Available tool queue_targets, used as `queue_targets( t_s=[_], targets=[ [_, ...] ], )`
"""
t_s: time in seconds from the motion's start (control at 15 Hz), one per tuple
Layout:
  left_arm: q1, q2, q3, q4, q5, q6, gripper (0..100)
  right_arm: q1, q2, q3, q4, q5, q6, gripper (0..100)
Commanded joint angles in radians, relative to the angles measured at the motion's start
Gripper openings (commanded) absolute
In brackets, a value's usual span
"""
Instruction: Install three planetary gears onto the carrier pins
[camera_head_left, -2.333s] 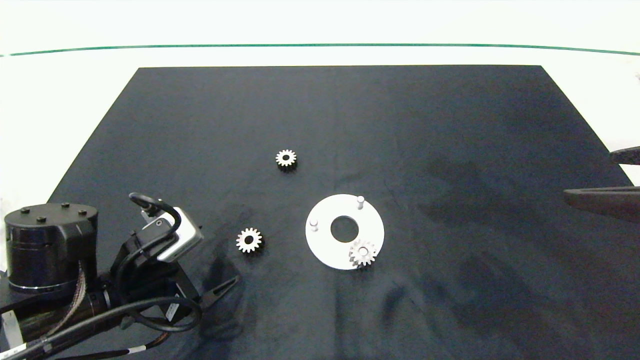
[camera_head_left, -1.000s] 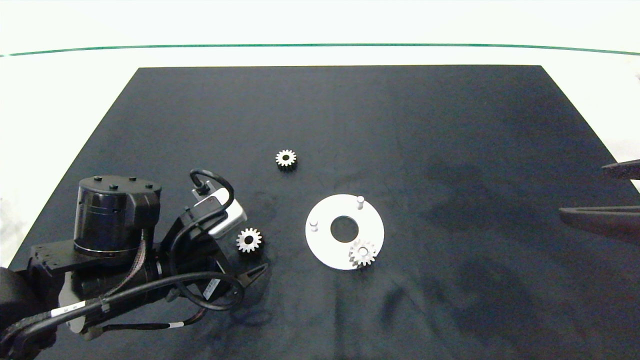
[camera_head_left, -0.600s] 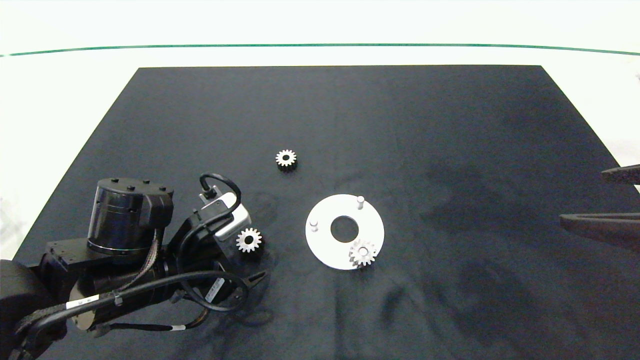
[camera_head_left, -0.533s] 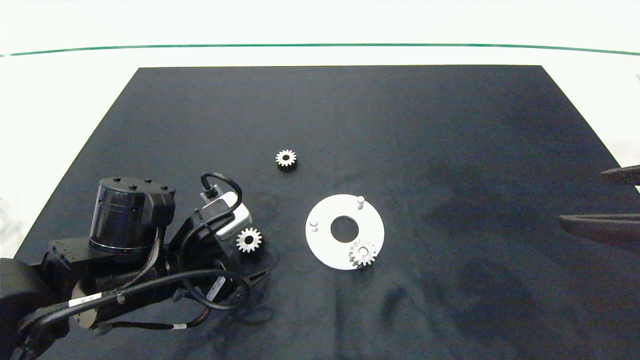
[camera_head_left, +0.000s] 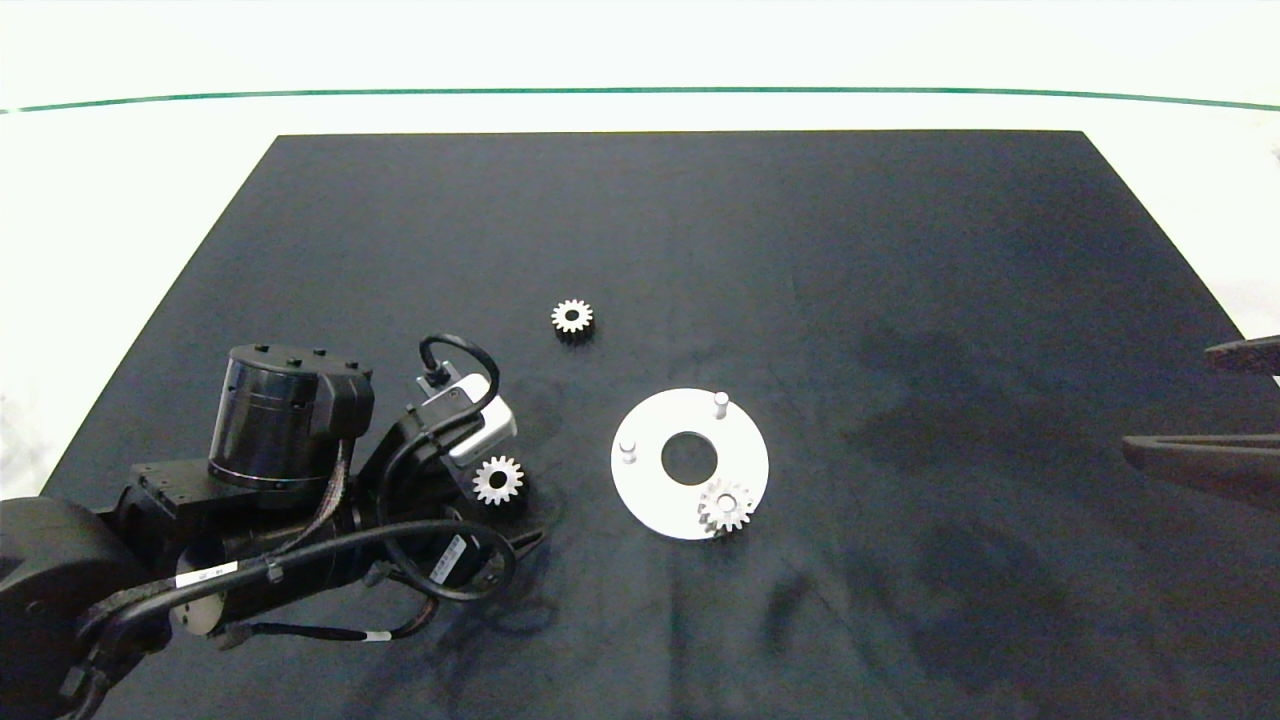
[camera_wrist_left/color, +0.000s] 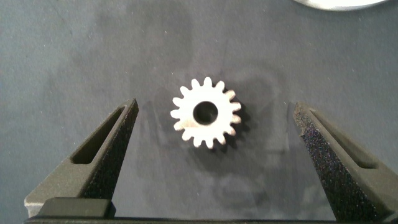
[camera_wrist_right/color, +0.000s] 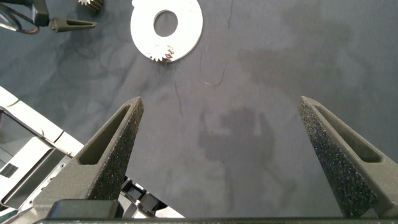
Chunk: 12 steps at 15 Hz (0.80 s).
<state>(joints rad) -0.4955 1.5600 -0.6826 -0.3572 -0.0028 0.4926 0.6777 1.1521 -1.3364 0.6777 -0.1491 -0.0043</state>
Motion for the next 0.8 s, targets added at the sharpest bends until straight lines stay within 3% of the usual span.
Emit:
queue_targets(
  t_s=[0.07, 0.2, 0.8],
  targets=[
    [0.003, 0.011, -0.028, 0.032, 0.000, 0.003, 100, 0.000, -0.002, 0.000, 0.003, -0.001, 0.000, 100],
    [0.005, 0.006, -0.054, 0.083, 0.000, 0.003, 100, 0.000, -0.002, -0.001, 0.003, -0.001, 0.000, 100],
    [0.003, 0.029, -0.068, 0.083, 0.006, -0.003, 83, 0.000, -0.002, 0.000, 0.003, 0.002, 0.000, 100]
  ],
)
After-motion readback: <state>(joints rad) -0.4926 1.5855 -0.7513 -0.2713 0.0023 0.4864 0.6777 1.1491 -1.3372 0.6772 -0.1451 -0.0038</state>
